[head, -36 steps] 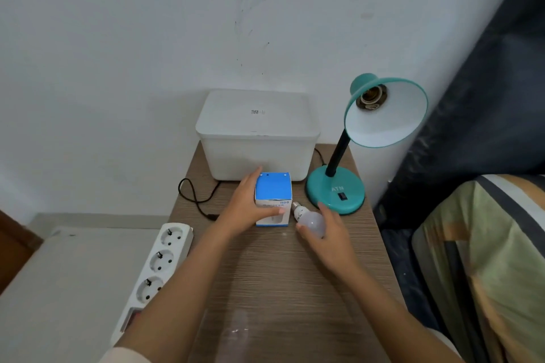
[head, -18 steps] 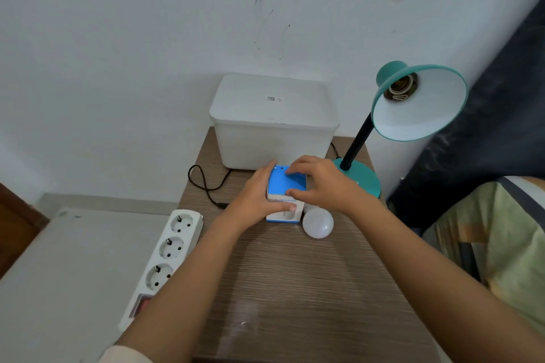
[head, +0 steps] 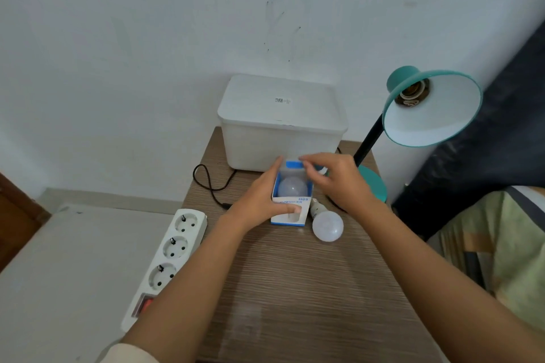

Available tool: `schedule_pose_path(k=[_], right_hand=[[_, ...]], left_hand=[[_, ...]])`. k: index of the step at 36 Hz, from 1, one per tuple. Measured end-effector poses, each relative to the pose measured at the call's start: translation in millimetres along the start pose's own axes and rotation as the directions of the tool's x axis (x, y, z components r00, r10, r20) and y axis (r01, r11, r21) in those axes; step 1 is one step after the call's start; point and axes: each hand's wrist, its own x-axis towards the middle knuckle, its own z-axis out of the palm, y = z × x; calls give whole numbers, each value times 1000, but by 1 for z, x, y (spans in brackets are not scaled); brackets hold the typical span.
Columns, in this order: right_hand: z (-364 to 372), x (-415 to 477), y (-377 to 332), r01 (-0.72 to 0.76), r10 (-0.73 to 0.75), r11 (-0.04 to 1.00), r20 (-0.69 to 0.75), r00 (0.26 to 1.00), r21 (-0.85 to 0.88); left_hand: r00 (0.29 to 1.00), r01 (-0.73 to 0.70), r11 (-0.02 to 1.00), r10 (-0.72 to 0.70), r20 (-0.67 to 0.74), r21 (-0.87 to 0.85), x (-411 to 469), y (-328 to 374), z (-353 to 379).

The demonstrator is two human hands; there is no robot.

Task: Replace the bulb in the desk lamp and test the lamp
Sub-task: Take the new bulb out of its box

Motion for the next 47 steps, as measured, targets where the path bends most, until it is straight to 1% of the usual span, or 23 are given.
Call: schedule_pose_path(k=[1, 3, 6, 9, 12, 16, 19, 21, 22, 23, 25, 27, 28, 30, 33, 35, 37, 42, 47], right_hand=[[-1, 5, 0, -70, 73, 995, -45, 996, 66], [0, 15, 2, -147, 162, 978, -90, 983, 149], [7, 27, 5, -224, 260, 943, -123, 958, 247], [14, 34, 8, -289, 357, 901, -175, 918, 322], [17, 35, 10, -351, 450, 844, -180, 875, 405], [8, 26, 12, -332, 451, 845, -223, 864, 419], [2, 13, 11, -296, 433, 866, -309, 847, 403], [2, 4, 10, -275, 405, 883, -324, 855, 380], [3, 1, 9, -270, 384, 892, -292, 876, 363], [4, -2, 7, -270, 356, 903, -229, 906, 335], [9, -6, 3, -265, 283, 936, -48, 958, 231], [13, -5, -1, -220, 208, 973, 151, 966, 69], [14, -2, -4, -193, 188, 981, 242, 952, -6], [13, 5, -11, -158, 194, 980, 393, 899, -124], [9, 18, -19, -136, 260, 956, 531, 807, -260], [8, 24, -22, -128, 293, 941, 570, 768, -312], [10, 28, -23, -139, 306, 938, 567, 764, -318], [10, 22, -19, -199, 287, 954, 494, 821, -223], [-1, 15, -18, -245, 264, 965, 371, 890, -98]], left_hand=[[1000, -6, 1000, 6, 1, -10, -1, 1, 1], [1000, -22, 999, 22, -8, -33, -2, 1, 2], [999, -42, 997, 40, -32, -57, -3, 1, 4], [997, -64, 997, 62, -39, -48, -3, 0, 4], [997, -66, 997, 65, -37, -36, -2, -1, 4], [999, -49, 998, 48, -23, -40, -1, -2, 4], [999, -36, 998, 35, -24, -55, -1, -3, 3], [999, -33, 997, 32, -22, -65, -2, -3, 3], [999, -30, 997, 29, -22, -69, -1, -3, 3], [999, -29, 997, 27, -23, -72, -1, -3, 3], [1000, -23, 997, 22, -20, -75, -1, -3, 4], [1000, -17, 997, 17, -10, -76, -2, -3, 4], [1000, -15, 997, 15, -6, -77, -2, -2, 4], [1000, -14, 997, 14, 0, -76, -2, -2, 4], [1000, -13, 998, 13, 3, -69, -2, 0, 3], [1000, -9, 998, 9, 3, -56, -2, 2, 3], [1000, -3, 999, 3, -1, -46, -2, 2, 2], [1000, 13, 1000, -13, -5, -26, -2, 0, 2], [1000, 6, 999, -6, -19, -33, -2, 0, 3]])
